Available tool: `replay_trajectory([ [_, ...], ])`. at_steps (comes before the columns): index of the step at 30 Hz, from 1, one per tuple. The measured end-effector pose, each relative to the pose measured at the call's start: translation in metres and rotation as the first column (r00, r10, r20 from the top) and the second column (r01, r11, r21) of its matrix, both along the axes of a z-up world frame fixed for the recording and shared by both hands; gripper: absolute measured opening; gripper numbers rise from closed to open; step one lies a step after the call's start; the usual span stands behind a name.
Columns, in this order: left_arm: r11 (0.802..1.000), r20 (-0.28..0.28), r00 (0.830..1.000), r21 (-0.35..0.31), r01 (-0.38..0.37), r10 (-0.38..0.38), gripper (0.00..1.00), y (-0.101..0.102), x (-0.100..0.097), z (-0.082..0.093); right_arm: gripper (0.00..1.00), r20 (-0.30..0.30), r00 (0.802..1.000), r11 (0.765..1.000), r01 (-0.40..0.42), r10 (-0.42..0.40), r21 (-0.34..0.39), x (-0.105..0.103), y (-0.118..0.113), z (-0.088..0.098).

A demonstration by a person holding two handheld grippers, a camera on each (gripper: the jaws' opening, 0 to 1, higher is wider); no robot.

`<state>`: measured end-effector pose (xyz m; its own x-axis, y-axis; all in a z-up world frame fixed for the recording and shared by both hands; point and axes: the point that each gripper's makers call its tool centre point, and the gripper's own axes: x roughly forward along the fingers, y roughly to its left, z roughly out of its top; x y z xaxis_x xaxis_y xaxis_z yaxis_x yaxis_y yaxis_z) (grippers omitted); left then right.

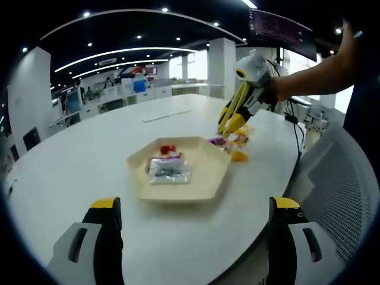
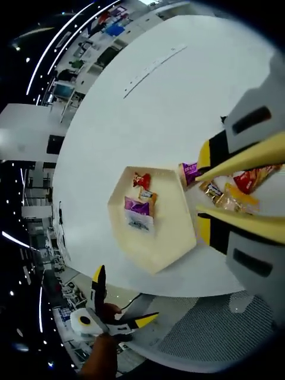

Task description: Place the target food into the container with the food tongs after gripping and lifting it, then release it inside without dropping or visibly crushing the food.

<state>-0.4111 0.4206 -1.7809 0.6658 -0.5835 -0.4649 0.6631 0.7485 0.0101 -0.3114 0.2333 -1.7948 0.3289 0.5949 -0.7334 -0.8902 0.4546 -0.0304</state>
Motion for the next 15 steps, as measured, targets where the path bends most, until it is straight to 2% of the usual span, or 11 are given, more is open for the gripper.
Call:
replay_trajectory([
  [8,1.000,-0.002,1.000,-0.001,-0.003,0.003,0.99,0.001,0.001,-0.001,0.26,-0.030,0.997,0.997,0.071,-0.071,-0.022,0.002,-0.007,-0.018],
  [12,1.000,-0.002,1.000,-0.001,-0.002,0.002,0.99,0.001,0.000,0.000,0.26,-0.072,0.990,0.993,0.116,-0.117,-0.018,0.003,-0.010,-0.025],
  [15,1.000,-0.001,1.000,-0.002,-0.004,0.004,0.99,0.001,0.000,0.000,0.26,-0.080,0.988,0.991,0.128,-0.130,-0.027,0.003,-0.011,-0.028],
])
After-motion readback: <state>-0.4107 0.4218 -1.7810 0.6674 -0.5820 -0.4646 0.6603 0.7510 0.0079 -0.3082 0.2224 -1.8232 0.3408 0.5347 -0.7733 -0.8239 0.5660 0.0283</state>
